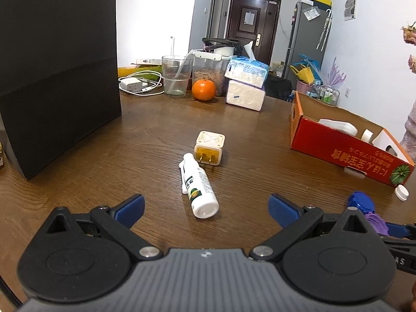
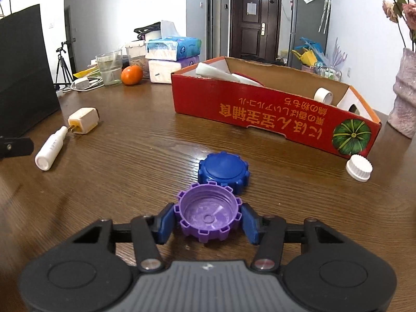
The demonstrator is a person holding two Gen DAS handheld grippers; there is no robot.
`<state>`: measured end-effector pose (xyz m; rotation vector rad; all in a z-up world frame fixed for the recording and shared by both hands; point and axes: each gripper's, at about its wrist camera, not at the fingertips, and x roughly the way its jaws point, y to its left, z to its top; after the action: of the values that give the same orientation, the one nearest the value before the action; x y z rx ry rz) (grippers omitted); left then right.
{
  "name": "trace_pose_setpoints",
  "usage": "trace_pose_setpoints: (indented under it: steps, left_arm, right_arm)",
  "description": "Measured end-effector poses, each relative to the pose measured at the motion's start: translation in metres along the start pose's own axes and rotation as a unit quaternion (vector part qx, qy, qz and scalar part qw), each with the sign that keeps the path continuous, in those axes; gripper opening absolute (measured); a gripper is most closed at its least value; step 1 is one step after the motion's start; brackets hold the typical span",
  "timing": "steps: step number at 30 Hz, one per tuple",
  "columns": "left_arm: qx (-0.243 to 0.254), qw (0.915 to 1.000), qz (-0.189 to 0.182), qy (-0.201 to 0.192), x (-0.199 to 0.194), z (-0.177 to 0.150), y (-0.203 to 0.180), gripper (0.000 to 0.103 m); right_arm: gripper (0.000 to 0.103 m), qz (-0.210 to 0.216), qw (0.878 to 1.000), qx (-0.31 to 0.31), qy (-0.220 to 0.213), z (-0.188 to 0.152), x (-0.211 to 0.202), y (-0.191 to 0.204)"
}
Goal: Organize rigid objects
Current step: 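Grasp the purple cap with the right tool while the left tool nears the white spray bottle, then lift the white spray bottle with the left tool while the right tool holds the purple cap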
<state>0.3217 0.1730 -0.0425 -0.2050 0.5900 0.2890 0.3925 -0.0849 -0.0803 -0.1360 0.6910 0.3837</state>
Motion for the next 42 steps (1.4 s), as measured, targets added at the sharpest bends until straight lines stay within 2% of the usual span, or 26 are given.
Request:
trace_pose_setpoints:
  steps: [16,18,25,27,29,42]
  left_arm:
    - [-0.024,0.9965,0.073,0.034,0.057,0.018,-0.003,0.103]
    - [-0.022,0.9957,0.082,0.038,0.062,0.019,-0.005,0.099]
    - [-0.023,0.9936,0.093,0.060,0.078,0.016,-0.008,0.068]
    - [-0.017,0.9936,0.097,0.055,0.078,0.016,-0.009,0.057]
    - [-0.011,0.9940,0.097,0.049,0.078,0.015,-0.011,0.034]
    - [-0.012,0.9973,0.068,0.025,0.058,0.003,-0.017,0.028]
  right_arm:
    - [0.053,-0.015,0.997,0.044,-0.055,-0.001,-0.016,-0.021]
    - [0.053,-0.015,0.997,0.047,-0.058,-0.001,-0.016,-0.022]
    - [0.053,-0.011,0.997,0.050,-0.064,-0.002,-0.017,-0.022]
    - [0.053,-0.011,0.997,0.050,-0.064,-0.002,-0.018,-0.022]
    - [0.053,-0.011,0.997,0.050,-0.064,-0.003,-0.018,-0.022]
    - [0.053,-0.012,0.995,0.051,-0.082,-0.004,-0.025,-0.023]
